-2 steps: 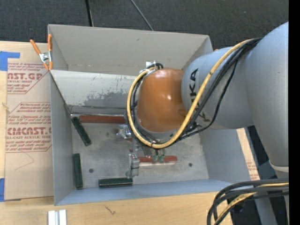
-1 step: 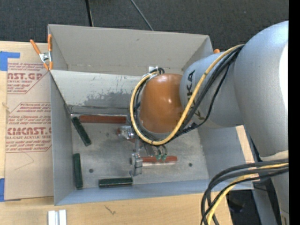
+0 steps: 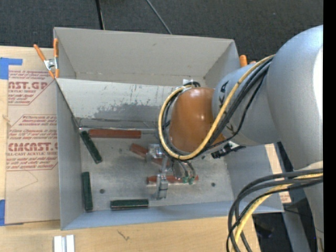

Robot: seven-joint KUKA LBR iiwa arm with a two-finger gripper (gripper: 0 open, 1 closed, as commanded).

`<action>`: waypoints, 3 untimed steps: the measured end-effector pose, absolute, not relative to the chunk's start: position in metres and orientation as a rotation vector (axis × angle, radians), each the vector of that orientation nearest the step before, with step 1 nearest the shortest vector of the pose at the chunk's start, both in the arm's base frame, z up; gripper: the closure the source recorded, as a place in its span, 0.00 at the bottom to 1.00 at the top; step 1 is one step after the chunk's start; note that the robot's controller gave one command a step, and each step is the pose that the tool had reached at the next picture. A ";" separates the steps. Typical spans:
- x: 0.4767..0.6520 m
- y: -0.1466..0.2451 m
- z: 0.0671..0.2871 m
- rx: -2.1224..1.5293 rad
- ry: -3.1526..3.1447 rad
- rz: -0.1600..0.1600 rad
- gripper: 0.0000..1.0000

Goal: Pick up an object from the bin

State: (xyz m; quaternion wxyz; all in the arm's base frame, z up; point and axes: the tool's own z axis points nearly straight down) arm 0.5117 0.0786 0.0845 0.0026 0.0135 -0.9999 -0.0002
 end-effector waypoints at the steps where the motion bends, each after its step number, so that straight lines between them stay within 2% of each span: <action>1: 0.519 0.065 0.090 -0.040 -3.141 0.001 0.00; 2: 0.520 0.066 0.090 0.046 -3.143 0.001 0.00; 3: 0.523 0.111 0.070 -0.019 -3.142 -0.002 1.00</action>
Offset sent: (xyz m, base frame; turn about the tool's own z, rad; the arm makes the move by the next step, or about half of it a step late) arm -0.0242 -0.0100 -0.0145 -0.2297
